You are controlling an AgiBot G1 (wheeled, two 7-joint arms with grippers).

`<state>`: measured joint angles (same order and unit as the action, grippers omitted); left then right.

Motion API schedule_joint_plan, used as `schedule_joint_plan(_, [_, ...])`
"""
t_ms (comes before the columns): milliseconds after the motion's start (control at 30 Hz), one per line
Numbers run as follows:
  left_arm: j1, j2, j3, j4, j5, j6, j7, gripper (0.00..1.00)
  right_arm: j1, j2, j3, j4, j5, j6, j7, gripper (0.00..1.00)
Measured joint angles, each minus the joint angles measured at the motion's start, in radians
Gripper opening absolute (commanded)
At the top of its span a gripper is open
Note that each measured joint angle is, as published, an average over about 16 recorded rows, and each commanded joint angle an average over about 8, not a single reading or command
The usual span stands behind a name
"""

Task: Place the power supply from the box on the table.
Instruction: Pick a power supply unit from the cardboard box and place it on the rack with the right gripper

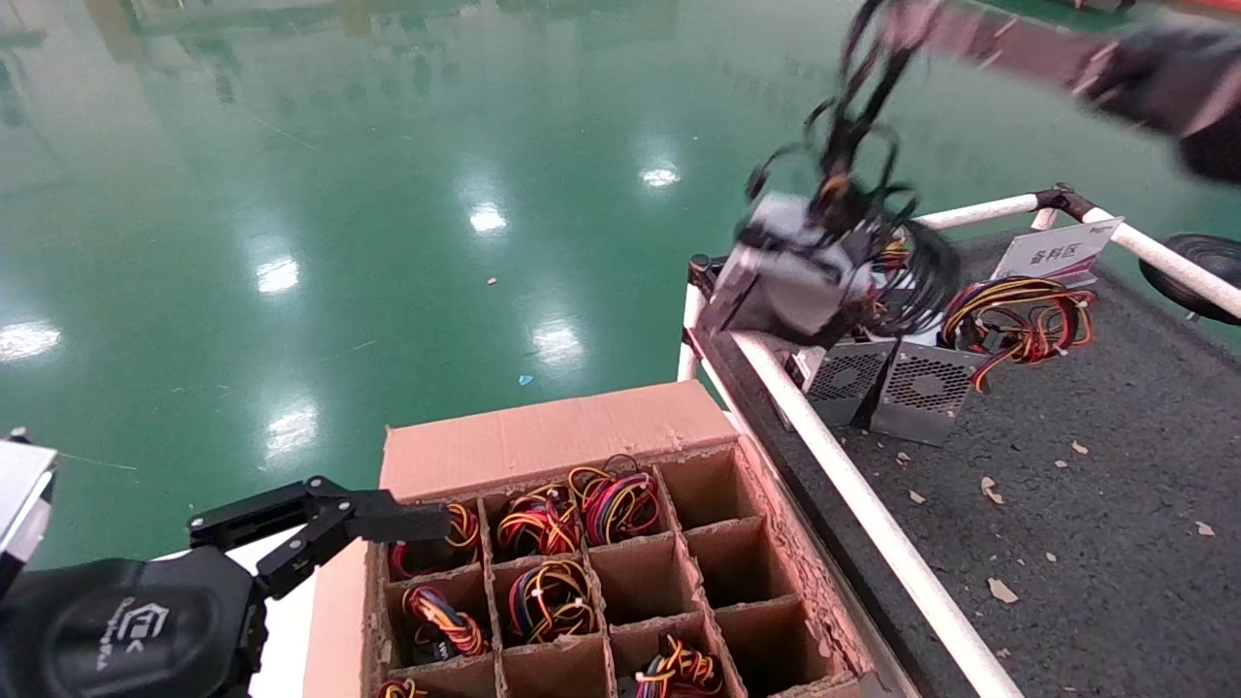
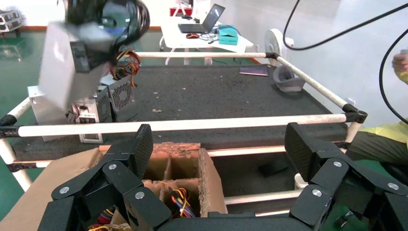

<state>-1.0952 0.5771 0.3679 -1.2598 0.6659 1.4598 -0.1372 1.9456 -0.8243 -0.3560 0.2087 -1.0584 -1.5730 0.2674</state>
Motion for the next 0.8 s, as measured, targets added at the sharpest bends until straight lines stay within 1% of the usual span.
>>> schedule_joint_plan(200, [0.0, 0.0, 0.0, 0.0, 0.0, 0.0, 0.0, 1.0, 0.033, 0.094, 0.013, 0.065, 0.042, -0.009, 0.1, 0.0])
schedule_joint_plan(367, [0.0, 0.0, 0.0, 0.0, 0.0, 0.0, 0.0, 1.0, 0.028, 0.16, 0.018, 0.109, 0.077, -0.01, 0.15, 0.0])
schedule_joint_plan(567, [0.0, 0.0, 0.0, 0.0, 0.0, 0.0, 0.0, 1.0, -0.014, 0.217, 0.014, 0.143, 0.116, -0.011, 0.173, 0.0])
schedule_joint_plan(800, [0.0, 0.0, 0.0, 0.0, 0.0, 0.0, 0.0, 1.0, -0.091, 0.251, 0.003, 0.17, 0.167, -0.013, 0.182, 0.0])
